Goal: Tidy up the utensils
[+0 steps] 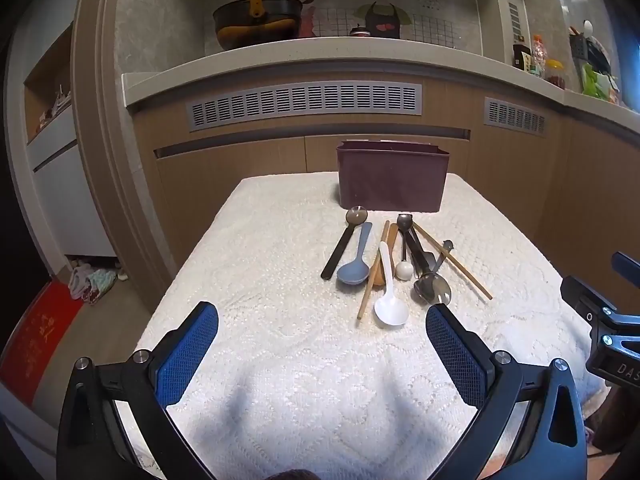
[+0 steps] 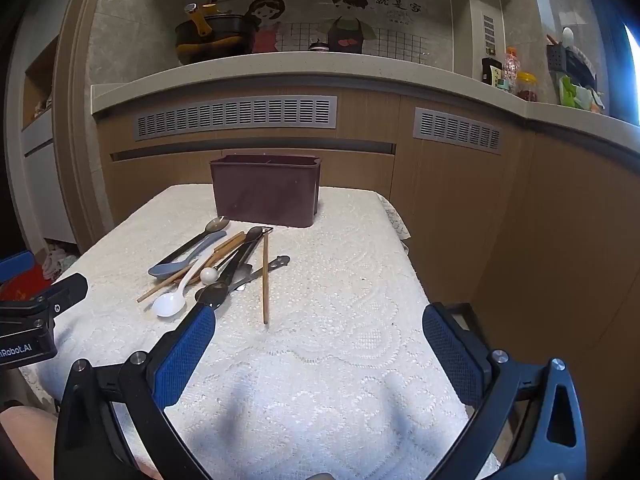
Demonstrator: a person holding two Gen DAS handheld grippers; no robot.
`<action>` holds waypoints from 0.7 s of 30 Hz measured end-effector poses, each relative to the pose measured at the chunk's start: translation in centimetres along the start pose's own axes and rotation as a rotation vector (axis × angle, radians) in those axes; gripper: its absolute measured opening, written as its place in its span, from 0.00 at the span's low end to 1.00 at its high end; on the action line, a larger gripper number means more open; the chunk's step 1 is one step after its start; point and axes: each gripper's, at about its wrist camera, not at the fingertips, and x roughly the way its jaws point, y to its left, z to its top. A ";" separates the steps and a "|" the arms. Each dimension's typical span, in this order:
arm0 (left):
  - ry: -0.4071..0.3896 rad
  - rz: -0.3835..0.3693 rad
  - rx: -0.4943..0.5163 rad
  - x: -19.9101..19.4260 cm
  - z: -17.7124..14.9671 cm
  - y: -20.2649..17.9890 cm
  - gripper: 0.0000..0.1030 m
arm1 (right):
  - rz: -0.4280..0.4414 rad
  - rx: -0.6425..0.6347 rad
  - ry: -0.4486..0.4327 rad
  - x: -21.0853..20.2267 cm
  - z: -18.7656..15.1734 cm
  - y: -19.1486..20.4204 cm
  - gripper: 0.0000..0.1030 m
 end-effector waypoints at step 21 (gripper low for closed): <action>0.011 -0.004 -0.002 0.3 -0.2 -0.3 1.00 | -0.001 0.002 0.006 0.1 0.0 -0.1 1.00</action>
